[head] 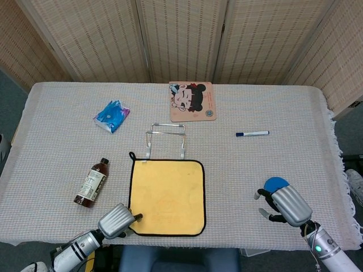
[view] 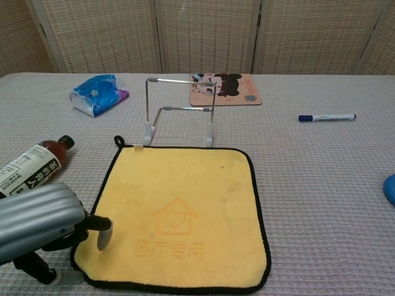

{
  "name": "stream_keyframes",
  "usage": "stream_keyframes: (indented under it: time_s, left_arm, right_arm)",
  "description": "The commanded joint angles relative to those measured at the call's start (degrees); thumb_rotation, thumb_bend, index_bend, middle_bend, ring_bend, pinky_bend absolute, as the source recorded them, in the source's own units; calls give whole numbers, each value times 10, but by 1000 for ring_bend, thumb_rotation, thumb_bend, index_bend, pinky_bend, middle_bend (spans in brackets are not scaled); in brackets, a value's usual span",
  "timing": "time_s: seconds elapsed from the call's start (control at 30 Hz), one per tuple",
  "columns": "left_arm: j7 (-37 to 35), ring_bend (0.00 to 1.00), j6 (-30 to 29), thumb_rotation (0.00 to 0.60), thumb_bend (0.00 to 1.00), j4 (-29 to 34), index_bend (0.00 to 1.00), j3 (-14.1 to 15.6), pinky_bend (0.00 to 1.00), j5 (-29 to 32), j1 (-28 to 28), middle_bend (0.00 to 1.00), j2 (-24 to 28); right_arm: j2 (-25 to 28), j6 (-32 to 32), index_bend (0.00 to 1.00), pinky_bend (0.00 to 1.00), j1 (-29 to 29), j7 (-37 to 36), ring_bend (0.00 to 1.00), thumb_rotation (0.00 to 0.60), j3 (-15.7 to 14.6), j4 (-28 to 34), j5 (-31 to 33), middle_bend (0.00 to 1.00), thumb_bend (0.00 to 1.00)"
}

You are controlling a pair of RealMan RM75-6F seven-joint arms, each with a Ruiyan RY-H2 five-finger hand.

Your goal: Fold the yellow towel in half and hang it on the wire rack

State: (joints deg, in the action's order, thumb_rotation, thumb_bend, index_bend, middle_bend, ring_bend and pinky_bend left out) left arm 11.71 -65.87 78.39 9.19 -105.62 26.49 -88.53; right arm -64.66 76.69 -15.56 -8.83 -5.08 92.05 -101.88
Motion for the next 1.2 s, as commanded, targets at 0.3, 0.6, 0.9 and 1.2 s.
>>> stream_keyframes:
  time_s: [0.3,0.6,0.9,1.2]
  left_arm:
    - [10,788,4,600,256,-8,582,-7,916,6,9,958,-21]
    - [11,792,7,600,323,-14,621,-7,916,17,10,959,-26]
    - [24,795,9,600,452,-7,643,-6,916,24,12,960,-26]
    - [40,798,6,600,529,32,656,-8,916,33,11,960,-9]
  right_arm:
    - [-1,5,434,995,2,-3,931,600,-3,-1,0,907,306]
    - [-5,7,434,995,2,-7,931,600,-5,-6,0,907,308]
    - [-8,8,434,995,-1,-7,931,600,-6,-7,-4,909,310]
    - [-14,-10,434,995,-26,3,932,600,-10,10,-40,909,311]
